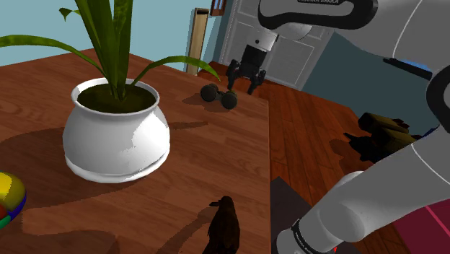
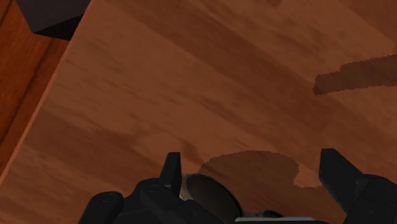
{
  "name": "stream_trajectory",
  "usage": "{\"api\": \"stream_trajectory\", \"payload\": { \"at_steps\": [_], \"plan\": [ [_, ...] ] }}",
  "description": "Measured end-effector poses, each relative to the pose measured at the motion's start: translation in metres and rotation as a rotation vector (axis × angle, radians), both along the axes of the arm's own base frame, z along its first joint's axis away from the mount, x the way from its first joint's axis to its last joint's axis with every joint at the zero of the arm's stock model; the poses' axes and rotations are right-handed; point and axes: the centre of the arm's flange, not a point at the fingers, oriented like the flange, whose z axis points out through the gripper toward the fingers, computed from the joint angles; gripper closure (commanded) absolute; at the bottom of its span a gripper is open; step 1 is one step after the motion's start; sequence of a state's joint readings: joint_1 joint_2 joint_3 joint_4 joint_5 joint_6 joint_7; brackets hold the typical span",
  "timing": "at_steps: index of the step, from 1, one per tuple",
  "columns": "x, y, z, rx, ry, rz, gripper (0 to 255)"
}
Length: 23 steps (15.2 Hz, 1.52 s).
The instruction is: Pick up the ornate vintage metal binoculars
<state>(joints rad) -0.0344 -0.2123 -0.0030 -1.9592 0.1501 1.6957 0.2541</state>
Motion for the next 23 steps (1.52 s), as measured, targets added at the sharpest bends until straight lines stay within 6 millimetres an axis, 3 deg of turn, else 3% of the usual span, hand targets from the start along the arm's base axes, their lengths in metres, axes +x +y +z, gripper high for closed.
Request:
{"api": "stream_trajectory", "payload": {
  "at_steps": [6, 14, 17, 23],
  "plan": [
    [0.076, -0.013, -0.018, 0.033, 0.026, -0.143, 0],
    [0.174, -0.045, -0.052, 0.079, 0.061, -0.335, 0],
    [0.186, -0.051, -0.063, 0.085, 0.066, -0.362, 0],
    [0.189, -0.051, -0.094, 0.086, 0.067, -0.366, 0]
  ]
}}
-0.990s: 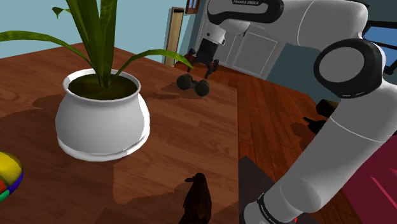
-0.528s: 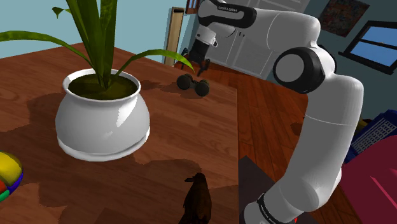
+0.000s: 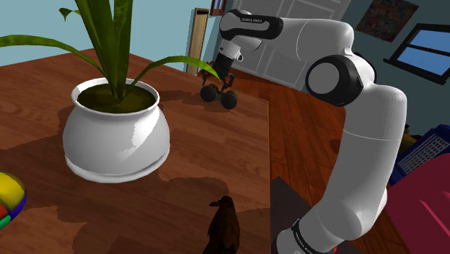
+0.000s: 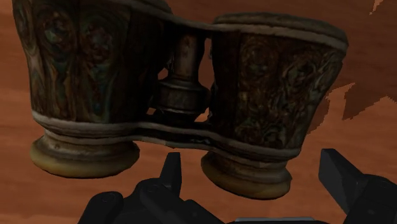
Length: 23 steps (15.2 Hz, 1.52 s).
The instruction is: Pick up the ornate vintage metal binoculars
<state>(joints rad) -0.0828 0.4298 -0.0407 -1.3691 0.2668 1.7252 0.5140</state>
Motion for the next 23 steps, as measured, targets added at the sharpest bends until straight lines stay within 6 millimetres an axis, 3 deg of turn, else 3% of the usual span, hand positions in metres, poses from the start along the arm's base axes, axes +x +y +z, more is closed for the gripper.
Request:
{"api": "stream_trajectory", "payload": {
  "at_steps": [1, 12, 23],
  "plan": [
    [0.0, 0.0, -0.002, 0.0, 0.0, 0.0, 255],
    [0.0, 0.0, -0.001, 0.0, 0.0, 0.0, 255],
    [0.001, 0.001, 0.054, 0.0, 0.0, 0.0, 255]
  ]
}}
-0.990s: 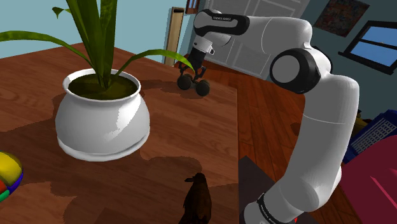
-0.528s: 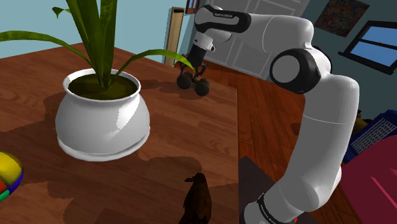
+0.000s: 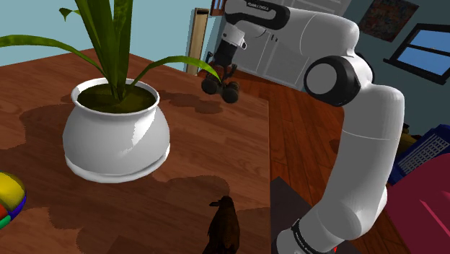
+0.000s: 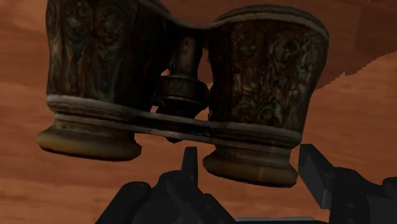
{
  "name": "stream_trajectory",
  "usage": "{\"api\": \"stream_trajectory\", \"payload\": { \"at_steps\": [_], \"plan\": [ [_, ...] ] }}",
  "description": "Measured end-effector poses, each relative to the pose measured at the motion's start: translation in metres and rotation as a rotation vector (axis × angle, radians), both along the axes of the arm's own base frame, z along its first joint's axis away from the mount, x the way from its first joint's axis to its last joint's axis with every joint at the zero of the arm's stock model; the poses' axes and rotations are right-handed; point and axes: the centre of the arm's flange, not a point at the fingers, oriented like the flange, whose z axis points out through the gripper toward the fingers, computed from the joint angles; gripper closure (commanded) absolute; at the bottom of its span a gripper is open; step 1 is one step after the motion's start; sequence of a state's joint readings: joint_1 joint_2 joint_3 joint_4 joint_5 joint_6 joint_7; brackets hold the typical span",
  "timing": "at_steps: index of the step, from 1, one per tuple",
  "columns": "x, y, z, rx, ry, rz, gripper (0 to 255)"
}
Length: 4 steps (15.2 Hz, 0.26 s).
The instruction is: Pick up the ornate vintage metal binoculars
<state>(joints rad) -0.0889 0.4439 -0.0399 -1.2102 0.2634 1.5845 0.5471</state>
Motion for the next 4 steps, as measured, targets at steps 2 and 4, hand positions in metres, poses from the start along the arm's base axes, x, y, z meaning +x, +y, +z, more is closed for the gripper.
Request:
{"api": "stream_trajectory", "payload": {
  "at_steps": [2, 4],
  "plan": [
    [-0.001, -0.001, 0.011, 0.0, 0.0, 0.0, 255],
    [0.0, -0.001, 0.019, 0.0, 0.0, 0.0, 255]
  ]
}}
